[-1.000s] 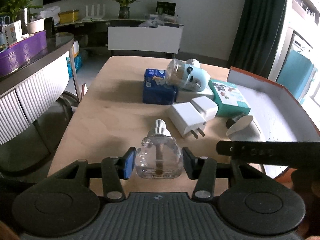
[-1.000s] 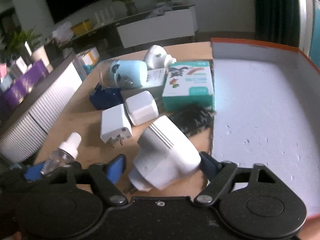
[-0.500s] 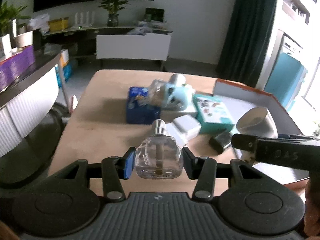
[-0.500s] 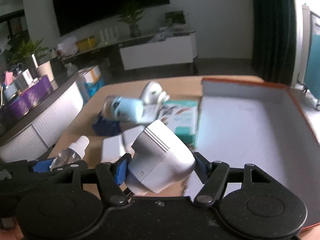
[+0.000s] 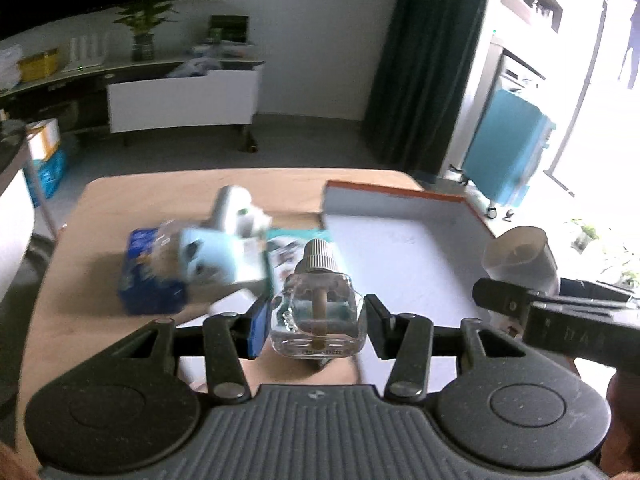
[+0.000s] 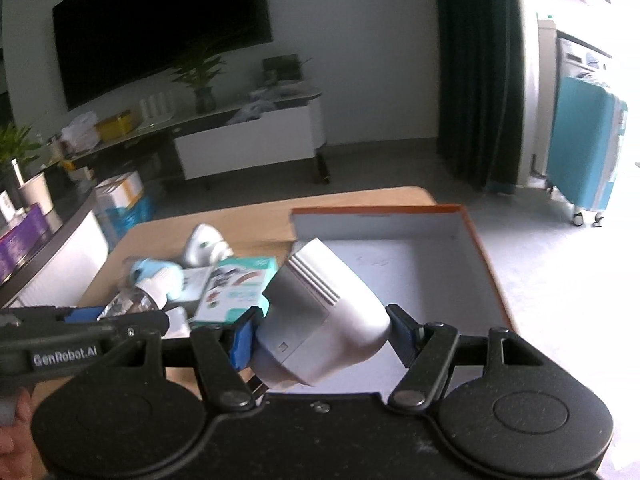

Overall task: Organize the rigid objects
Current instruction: 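Carry both items to the foam tray and release them inside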

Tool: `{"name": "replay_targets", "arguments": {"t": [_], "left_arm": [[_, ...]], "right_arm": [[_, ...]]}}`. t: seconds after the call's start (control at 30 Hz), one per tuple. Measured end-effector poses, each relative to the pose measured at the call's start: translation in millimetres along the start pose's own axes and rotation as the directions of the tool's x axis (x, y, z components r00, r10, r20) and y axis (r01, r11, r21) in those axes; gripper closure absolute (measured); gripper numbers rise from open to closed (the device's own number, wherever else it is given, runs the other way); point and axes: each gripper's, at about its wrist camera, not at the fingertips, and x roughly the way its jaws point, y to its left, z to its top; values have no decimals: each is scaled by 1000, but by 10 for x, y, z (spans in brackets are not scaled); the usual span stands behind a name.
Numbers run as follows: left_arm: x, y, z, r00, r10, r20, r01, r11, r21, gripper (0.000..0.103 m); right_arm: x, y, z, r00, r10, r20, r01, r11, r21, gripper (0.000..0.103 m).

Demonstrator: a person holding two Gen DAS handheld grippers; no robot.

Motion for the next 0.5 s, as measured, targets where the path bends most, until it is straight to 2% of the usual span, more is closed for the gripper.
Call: {"name": "replay_targets", "arguments": {"t": [0.23, 0.5], "left_arm": [[192, -243, 110, 999, -27, 19, 27, 999, 19, 54], [421, -394, 198, 999, -43, -8, 43, 999, 11, 54]], "right_arm": [[90, -249, 39, 1000, -25, 8, 25, 1000, 11, 23], [287, -480, 145, 999, -54, -2, 54, 999, 1, 23]]}}
